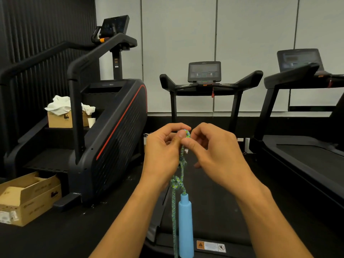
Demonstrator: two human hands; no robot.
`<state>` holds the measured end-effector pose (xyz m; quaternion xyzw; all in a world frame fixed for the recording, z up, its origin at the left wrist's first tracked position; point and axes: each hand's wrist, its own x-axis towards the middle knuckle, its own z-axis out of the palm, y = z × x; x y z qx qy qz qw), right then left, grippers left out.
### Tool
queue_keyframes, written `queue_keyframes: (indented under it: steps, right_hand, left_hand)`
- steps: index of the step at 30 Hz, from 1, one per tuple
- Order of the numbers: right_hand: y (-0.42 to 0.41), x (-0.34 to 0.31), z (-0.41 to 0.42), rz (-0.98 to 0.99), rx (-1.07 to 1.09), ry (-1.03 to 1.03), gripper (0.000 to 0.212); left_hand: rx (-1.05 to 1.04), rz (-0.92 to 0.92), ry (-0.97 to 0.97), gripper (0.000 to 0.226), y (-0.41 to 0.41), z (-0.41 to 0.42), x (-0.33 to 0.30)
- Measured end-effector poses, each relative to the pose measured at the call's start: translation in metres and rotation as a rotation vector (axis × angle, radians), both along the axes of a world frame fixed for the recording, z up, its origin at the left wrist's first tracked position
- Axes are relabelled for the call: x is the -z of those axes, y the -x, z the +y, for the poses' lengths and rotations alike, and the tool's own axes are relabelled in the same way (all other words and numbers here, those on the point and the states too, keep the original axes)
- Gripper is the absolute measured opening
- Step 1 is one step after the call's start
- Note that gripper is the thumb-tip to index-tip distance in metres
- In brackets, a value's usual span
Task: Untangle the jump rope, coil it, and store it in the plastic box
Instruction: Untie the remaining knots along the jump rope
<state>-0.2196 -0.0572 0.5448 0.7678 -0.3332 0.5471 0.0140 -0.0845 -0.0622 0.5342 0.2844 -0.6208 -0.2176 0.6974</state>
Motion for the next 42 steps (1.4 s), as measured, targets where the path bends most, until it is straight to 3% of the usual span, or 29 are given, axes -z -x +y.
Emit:
queue_keyframes:
  steps: [3,7,12,15,18,20,23,29,32,34,39,42]
  right_hand:
    - [0.001,-0.001,0.0,0.048,0.021,0.078,0.015]
    - [0.01,-0.004,0.0,-0.067,-0.274,-0.117,0.003]
    - [0.018,-0.001,0.0,-0.264,-0.537,-0.322,0.007]
    - [0.013,0.001,-0.002,-0.265,-0.376,-0.357,0.014]
    - [0.004,0.001,0.0,-0.099,-0.016,-0.193,0.033]
    - [0.001,-0.002,0.003,-0.035,0.099,-0.11,0.034]
    - [0.002,-0.004,0.003,-0.025,0.063,-0.116,0.031]
    - [0.013,-0.005,0.003,-0.279,-0.414,-0.304,0.017]
    - [0.019,-0.003,0.003,-0.337,-0.506,-0.392,0.026]
    - [0.02,-0.003,0.002,-0.336,-0.436,-0.422,0.032]
    - [0.014,-0.006,0.005,-0.045,0.09,-0.185,0.037]
    - [0.01,-0.006,0.007,-0.046,0.05,-0.163,0.03]
  left_hand:
    - [0.006,-0.011,0.002,0.022,-0.001,0.001,-0.001]
    - [0.068,0.032,-0.029,0.021,0.001,0.006,-0.003]
    - [0.084,0.036,-0.038,0.02,0.006,0.008,-0.004]
    - [0.006,-0.006,0.004,0.02,0.005,0.001,0.0]
    - [-0.056,-0.058,0.026,0.022,0.004,-0.001,0.002]
    - [-0.062,-0.071,0.024,0.023,0.004,0.0,0.002]
    - [-0.07,-0.071,0.026,0.025,0.005,0.0,0.003]
    - [0.053,0.041,-0.027,0.02,0.007,0.004,-0.002]
    - [0.046,0.017,-0.02,0.018,0.01,0.004,0.0]
    - [0.005,-0.029,-0.004,0.019,0.012,0.0,0.004]
    - [-0.083,-0.082,0.029,0.021,0.01,-0.005,0.006]
    - [-0.085,-0.091,0.041,0.022,0.007,-0.006,0.005]
